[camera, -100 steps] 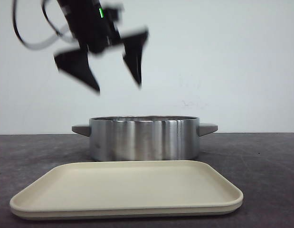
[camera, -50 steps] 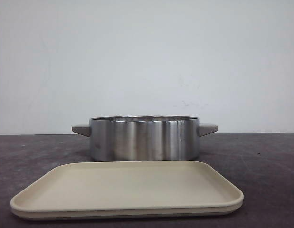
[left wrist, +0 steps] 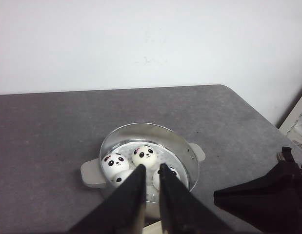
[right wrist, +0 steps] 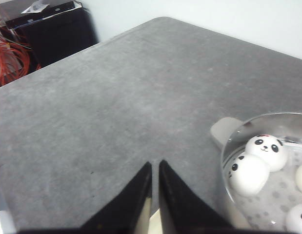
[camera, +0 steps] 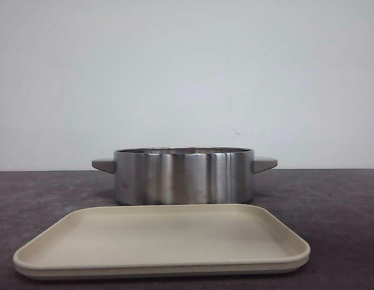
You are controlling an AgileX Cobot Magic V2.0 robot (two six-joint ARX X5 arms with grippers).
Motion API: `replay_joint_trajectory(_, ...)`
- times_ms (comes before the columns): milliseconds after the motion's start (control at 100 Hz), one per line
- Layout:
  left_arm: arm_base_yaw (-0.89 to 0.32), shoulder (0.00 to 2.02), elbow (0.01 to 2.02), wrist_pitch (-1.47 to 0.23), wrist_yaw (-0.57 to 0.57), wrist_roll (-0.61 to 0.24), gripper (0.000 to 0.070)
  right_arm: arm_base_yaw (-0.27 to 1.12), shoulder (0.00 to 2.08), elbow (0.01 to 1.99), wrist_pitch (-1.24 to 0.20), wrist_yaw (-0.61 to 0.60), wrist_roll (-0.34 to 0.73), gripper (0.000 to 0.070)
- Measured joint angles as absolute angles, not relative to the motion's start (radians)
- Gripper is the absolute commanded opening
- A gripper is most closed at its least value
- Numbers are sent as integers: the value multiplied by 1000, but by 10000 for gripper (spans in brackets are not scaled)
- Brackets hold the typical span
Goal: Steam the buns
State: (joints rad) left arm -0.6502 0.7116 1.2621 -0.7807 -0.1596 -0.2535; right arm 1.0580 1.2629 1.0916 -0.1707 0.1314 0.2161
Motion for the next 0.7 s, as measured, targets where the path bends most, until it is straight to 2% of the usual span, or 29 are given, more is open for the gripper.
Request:
replay_joint_trajectory(570, -650, 698, 1262, -781, -160, -253, 0, 1059, 1262, 1092, -171, 131, 214, 16)
replay_joint_trajectory(700, -650, 698, 1262, -781, -160, -253, 0, 1044, 1201, 1092, -254, 157, 214, 16)
